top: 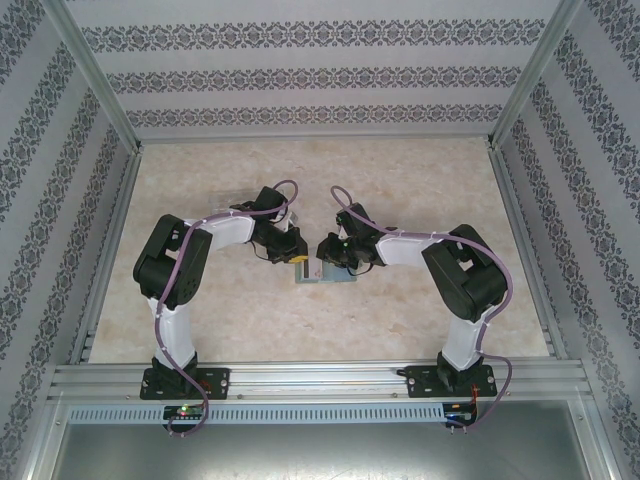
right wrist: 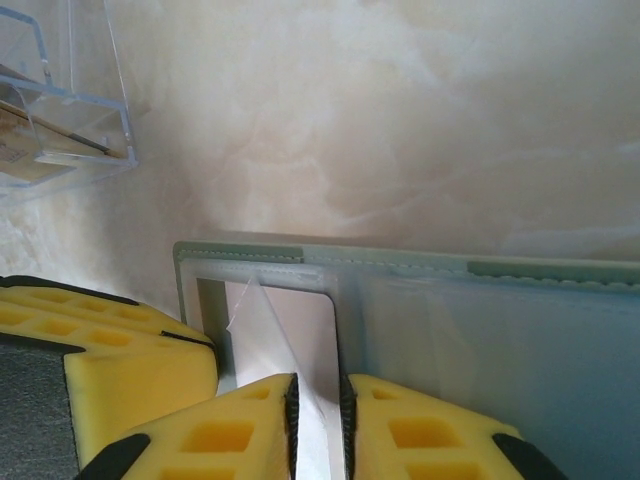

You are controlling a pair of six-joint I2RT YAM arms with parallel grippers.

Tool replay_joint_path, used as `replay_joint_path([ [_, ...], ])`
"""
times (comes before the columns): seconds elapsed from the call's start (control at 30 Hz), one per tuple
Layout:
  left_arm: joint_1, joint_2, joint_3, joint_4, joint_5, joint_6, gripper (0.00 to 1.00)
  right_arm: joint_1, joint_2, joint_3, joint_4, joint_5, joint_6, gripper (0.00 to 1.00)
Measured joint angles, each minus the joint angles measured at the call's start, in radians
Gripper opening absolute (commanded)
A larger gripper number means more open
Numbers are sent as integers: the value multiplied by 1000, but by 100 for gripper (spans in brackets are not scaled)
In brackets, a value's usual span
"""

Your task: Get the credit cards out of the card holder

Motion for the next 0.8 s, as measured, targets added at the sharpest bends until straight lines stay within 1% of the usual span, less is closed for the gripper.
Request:
replay_joint_path([
  [0.2,0,0,0,-2,-8,5,11,0,0,2,0,9,0,24],
  [0.4,-7,-5,0,-2,-21,7,13,-4,6,2,13,-6,0,20],
  [0.57,-24,-22,-1,-3,-61,15,13,-9,13,-1,42,-15,7,15],
  [0.8,-33,-26,-4,-4,-77,23,14,-13,14,-19,82,-32,22,7],
])
